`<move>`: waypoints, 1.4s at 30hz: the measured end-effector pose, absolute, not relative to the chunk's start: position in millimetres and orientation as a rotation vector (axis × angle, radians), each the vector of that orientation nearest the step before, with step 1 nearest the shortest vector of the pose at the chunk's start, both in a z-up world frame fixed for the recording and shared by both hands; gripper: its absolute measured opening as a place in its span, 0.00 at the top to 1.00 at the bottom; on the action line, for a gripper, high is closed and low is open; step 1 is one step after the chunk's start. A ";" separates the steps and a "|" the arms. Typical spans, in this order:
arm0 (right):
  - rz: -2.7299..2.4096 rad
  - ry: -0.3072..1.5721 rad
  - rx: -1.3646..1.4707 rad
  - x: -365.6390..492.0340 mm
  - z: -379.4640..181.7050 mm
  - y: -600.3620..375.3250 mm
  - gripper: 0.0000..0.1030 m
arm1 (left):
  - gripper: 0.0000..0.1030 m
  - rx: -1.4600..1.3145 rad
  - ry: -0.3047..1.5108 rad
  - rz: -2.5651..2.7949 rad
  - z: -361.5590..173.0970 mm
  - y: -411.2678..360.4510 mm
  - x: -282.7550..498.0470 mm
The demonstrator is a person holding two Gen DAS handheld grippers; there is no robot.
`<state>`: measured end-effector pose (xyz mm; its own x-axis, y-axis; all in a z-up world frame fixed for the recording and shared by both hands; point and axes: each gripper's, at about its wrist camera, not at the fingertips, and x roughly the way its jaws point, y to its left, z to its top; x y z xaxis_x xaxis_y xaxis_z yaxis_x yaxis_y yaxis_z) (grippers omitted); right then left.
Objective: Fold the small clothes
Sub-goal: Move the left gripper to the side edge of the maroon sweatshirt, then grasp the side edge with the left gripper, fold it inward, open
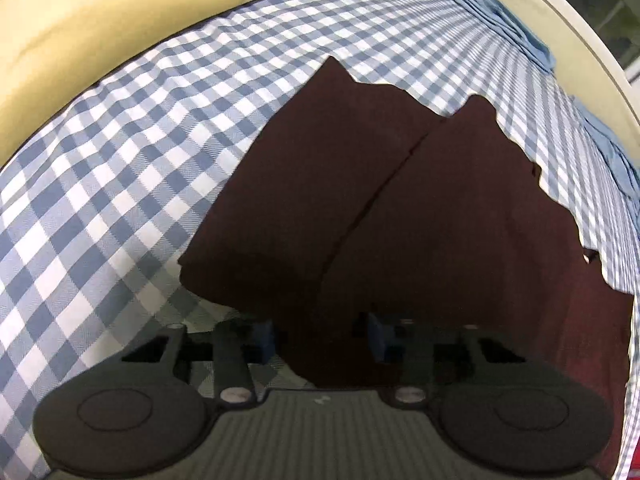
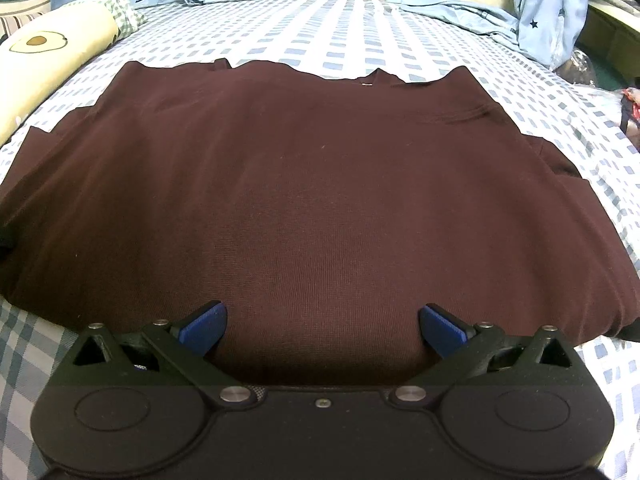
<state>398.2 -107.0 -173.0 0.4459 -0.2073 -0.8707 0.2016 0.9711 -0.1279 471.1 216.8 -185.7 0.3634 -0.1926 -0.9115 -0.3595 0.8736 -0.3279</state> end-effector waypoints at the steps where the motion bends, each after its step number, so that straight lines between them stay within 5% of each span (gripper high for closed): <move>1: -0.258 1.080 -0.001 398.1 -173.0 -107.0 0.00 | 0.59 -0.534 1.208 0.120 -184.5 217.1 471.1; 8: -0.253 1.117 -0.008 405.4 -169.2 -108.6 0.00 | 0.74 -0.458 1.207 0.108 -171.1 211.9 478.9; 20: -0.264 1.056 -0.120 384.6 -129.3 -133.2 0.00 | 0.84 -0.333 1.043 -0.035 -115.6 176.9 489.3; 33: -0.427 1.006 -0.073 326.8 -95.4 -215.5 0.00 | 0.89 -0.099 0.849 -0.421 -43.0 17.5 510.2; 42: -0.505 1.034 -0.054 286.4 -89.8 -281.4 0.00 | 0.94 0.067 1.020 -0.566 -89.2 -96.1 492.0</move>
<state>286.4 -281.4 -89.8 0.4084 -0.4254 -0.8076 0.3753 0.8848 -0.2763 492.0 -96.1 -89.2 0.3935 -0.4153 -0.8201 0.4761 0.8553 -0.2046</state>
